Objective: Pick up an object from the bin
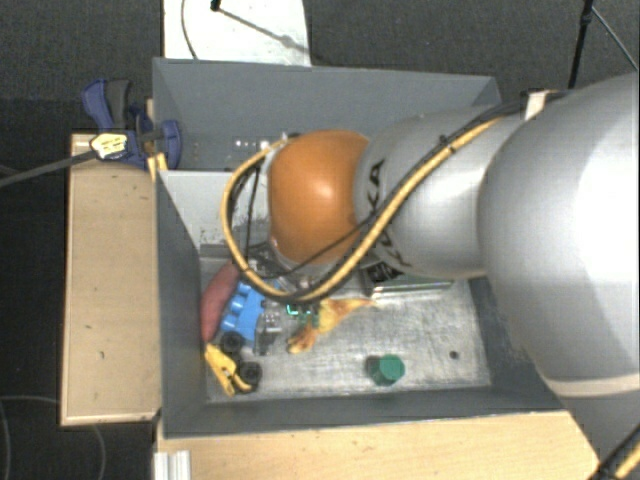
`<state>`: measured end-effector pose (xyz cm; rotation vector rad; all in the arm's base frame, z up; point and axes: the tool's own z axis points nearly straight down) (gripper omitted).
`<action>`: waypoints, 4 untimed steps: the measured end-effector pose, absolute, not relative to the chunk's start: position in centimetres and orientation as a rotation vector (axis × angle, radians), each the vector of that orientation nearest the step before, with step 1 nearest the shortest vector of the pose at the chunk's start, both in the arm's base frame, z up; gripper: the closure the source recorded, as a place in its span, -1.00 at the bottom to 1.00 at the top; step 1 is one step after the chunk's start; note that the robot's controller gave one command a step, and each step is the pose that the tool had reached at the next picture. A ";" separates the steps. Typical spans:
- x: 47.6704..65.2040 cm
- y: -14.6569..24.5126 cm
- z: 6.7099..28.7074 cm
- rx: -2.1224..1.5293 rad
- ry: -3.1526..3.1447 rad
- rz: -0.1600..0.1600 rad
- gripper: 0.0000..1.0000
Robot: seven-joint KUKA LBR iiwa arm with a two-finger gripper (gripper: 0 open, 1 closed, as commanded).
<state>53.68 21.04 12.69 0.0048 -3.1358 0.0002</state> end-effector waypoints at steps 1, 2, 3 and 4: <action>53.7 21.0 12.9 0.003 -3.139 0.000 -1.00; 55.2 19.1 10.4 0.525 -3.102 -0.002 1.00; 55.2 19.1 10.3 0.519 -3.101 -0.003 -1.00; 55.2 19.1 10.3 0.518 -3.101 -0.003 -1.00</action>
Offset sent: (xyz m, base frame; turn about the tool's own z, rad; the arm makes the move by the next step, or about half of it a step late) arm 0.0140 -0.0199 -0.0250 -0.3365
